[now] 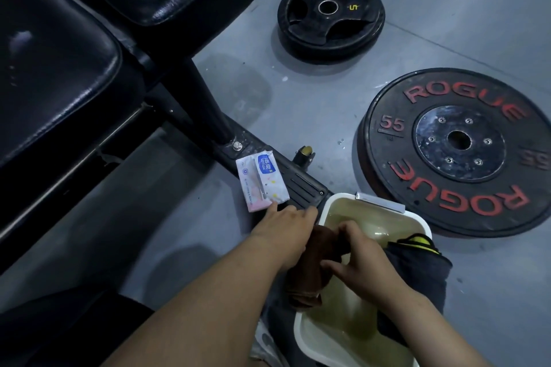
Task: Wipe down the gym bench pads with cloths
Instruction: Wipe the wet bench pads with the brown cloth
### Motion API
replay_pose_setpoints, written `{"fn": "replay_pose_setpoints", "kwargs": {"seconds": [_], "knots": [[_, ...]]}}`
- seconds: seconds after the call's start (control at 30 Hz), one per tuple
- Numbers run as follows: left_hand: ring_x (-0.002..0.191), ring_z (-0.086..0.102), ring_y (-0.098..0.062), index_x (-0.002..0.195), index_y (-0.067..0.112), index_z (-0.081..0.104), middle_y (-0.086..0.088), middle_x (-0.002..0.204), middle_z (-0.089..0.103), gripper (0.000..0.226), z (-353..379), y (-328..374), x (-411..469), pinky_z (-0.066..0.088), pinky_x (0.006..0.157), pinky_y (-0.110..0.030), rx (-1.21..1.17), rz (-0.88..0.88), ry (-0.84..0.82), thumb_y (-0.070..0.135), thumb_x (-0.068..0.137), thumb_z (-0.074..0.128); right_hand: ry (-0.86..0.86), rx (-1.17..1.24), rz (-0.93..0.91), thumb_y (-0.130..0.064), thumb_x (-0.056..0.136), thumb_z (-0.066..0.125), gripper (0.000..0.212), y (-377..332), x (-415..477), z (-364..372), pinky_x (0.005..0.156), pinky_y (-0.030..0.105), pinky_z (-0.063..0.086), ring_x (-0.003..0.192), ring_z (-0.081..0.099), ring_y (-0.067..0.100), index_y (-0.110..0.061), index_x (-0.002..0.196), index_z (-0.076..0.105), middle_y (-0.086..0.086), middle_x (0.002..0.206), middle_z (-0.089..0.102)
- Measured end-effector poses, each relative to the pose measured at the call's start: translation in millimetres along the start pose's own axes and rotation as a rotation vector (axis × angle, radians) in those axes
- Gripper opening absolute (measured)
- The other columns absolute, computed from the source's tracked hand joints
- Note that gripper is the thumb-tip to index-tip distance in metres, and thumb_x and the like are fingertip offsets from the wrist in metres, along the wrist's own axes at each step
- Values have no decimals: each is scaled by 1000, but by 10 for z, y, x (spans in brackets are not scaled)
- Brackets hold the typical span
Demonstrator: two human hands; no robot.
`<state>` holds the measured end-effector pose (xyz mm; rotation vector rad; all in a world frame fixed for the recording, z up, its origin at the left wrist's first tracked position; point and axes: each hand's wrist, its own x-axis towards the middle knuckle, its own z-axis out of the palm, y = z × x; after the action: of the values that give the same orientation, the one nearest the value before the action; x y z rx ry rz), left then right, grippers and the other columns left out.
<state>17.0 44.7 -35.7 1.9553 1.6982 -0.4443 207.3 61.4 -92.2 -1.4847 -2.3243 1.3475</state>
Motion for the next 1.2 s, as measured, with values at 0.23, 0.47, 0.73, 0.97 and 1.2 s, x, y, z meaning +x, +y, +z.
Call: {"fn": "replay_pose_setpoints", "kwargs": {"seconds": [0.23, 0.47, 0.73, 0.97, 1.2], "knots": [[119, 44, -28, 115, 19, 58, -6, 122, 50, 26, -124, 27, -90, 31, 105, -49, -3, 25, -1, 18, 89, 56, 42, -100, -110, -25, 68, 83, 40, -176, -164, -181, 57, 15, 28, 71, 49, 4, -43, 72, 48, -14, 72, 54], [86, 44, -26, 89, 18, 49, -2, 85, 51, 8, -585, 148, -531, 23, 112, -53, -212, -2, 10, 22, 85, 55, 144, -98, -283, -21, 58, 75, 51, -524, -355, -546, 59, 6, 35, 73, 50, -9, -59, 74, 46, -26, 78, 51], [89, 44, -31, 87, 28, 38, 1, 81, 48, 12, -1127, 80, -1188, 36, 68, -37, -472, -124, 283, 26, 85, 50, 216, -165, -357, -3, 66, 87, 60, -1174, -473, -1182, 58, 14, 46, 64, 61, -5, -49, 93, 61, -26, 69, 63], [85, 54, -19, 98, 29, 46, 5, 92, 57, 10, -1608, -228, -1877, 44, 74, -37, -577, -122, 762, 23, 91, 48, 274, -197, -620, -9, 78, 80, 41, -2323, -341, -1709, 62, 11, 45, 68, 64, -6, -42, 96, 66, -25, 78, 68], [89, 51, -11, 110, 23, 52, 5, 100, 56, 19, -2001, -802, -2374, 34, 75, -23, -533, -288, 1176, 12, 95, 52, 289, -126, -793, -25, 80, 75, 34, -3578, 170, -1745, 67, 5, 39, 78, 58, -10, -40, 105, 57, -21, 81, 68]]}}
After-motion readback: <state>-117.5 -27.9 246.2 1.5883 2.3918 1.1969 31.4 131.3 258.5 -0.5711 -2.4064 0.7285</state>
